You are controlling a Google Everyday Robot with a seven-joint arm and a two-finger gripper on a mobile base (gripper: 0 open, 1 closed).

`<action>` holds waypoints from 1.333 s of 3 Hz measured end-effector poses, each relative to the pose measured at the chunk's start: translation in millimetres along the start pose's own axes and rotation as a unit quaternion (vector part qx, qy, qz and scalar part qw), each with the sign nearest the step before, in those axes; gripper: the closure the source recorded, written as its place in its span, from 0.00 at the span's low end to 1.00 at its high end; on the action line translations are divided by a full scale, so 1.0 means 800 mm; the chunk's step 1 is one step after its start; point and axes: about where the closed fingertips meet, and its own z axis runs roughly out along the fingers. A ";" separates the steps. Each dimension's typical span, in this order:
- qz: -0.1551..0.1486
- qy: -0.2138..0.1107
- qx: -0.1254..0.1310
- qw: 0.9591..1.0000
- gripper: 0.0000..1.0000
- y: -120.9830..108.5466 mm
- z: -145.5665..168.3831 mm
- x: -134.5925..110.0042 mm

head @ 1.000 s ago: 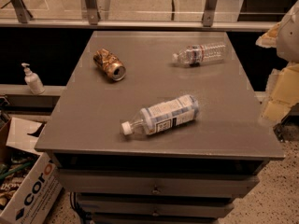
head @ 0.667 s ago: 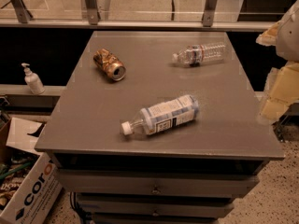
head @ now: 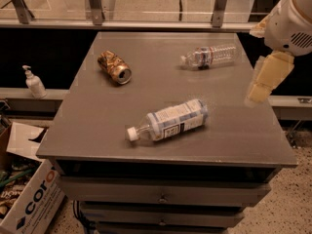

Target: Place water bottle upright

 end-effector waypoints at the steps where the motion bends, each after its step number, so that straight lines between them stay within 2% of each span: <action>1: -0.007 -0.023 -0.003 1.000 0.00 -0.049 0.033 -0.011; 2: -0.019 -0.043 -0.010 0.999 0.00 -0.096 0.072 -0.022; 4: -0.046 -0.069 -0.026 0.996 0.00 -0.169 0.160 -0.044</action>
Offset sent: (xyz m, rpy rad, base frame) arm 0.1547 0.0086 -0.0447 0.1082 -0.0143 0.1128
